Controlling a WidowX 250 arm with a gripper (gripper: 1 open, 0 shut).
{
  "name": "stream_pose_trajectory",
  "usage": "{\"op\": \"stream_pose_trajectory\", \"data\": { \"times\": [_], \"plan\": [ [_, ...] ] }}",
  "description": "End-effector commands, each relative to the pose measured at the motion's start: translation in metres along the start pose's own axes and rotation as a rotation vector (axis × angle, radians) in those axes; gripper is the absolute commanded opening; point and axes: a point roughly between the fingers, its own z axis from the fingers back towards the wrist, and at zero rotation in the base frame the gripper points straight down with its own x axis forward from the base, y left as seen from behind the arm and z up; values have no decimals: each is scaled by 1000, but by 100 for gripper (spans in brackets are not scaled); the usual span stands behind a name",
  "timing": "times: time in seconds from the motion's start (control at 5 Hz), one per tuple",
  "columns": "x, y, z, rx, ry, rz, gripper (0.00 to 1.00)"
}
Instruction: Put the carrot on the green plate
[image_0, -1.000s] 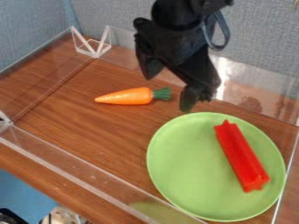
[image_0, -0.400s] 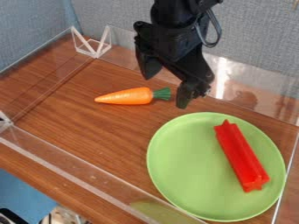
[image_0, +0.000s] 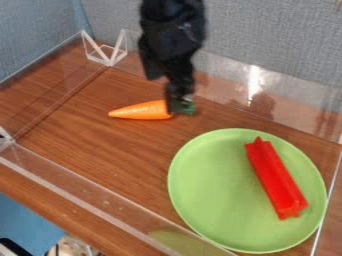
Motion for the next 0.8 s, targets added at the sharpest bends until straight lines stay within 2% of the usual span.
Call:
{"op": "stream_pose_trajectory", "data": {
  "times": [0.0, 0.2, 0.6],
  "plan": [
    [3, 35, -3, 2, -50, -130, 100],
    [7, 38, -24, -26, -48, -192, 100],
    [25, 34, -64, -69, -24, -225, 100]
  ]
}}
